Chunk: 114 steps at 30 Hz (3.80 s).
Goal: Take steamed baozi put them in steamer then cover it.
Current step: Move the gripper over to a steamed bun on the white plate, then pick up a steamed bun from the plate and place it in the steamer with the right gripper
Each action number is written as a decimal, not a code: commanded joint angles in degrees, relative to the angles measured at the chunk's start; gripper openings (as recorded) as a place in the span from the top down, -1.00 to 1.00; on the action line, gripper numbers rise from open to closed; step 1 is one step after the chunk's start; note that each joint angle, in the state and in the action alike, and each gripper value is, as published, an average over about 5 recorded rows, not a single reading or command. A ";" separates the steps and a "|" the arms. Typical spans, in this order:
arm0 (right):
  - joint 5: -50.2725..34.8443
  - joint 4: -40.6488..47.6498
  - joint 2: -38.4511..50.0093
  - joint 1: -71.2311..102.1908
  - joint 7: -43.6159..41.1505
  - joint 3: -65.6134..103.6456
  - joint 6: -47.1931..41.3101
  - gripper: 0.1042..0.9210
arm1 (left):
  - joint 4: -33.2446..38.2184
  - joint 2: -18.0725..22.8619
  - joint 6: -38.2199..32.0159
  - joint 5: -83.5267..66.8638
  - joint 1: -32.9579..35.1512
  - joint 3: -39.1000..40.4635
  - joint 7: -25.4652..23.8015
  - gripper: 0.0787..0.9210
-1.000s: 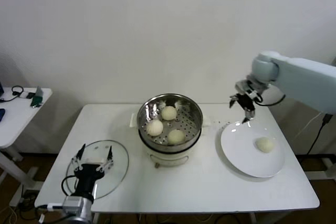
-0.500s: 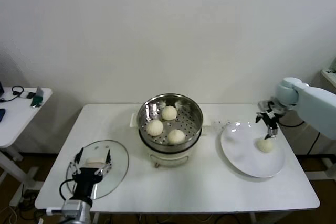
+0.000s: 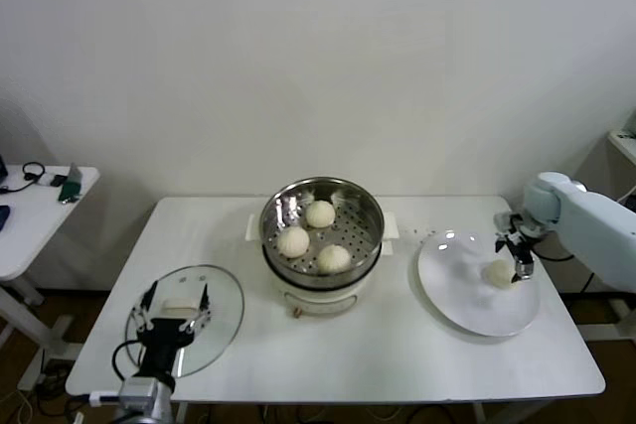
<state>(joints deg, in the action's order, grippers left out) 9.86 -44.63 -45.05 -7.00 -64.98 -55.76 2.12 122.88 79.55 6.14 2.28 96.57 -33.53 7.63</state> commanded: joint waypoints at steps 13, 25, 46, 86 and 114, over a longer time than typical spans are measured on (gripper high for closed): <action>4.97 5.84 -3.32 4.19 -0.70 4.79 2.75 -0.76 | 0.10 -0.02 0.11 0.25 0.29 -0.07 0.18 -0.77; 4.39 8.57 -4.55 3.72 -0.53 6.66 4.27 -0.55 | 0.07 0.23 0.03 0.44 0.37 0.06 0.18 -0.77; -44.09 -5.66 -8.13 -34.31 3.14 -32.69 -9.90 -0.49 | 1.11 -0.16 0.74 1.60 0.06 2.53 0.23 -0.77; -61.12 -8.35 -35.77 -33.20 9.35 -49.15 -16.57 -0.51 | 2.48 -3.07 -1.39 0.31 1.87 4.40 -1.55 -0.77; -57.79 -9.95 -32.58 -34.85 8.71 -46.39 -16.98 -0.76 | 1.94 -3.05 -1.31 0.45 1.16 4.66 -1.39 -0.77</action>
<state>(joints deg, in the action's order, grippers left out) -47.64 -53.80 -78.98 -40.14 -55.50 -103.65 -14.70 124.88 76.48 4.81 2.67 97.81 -28.93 6.20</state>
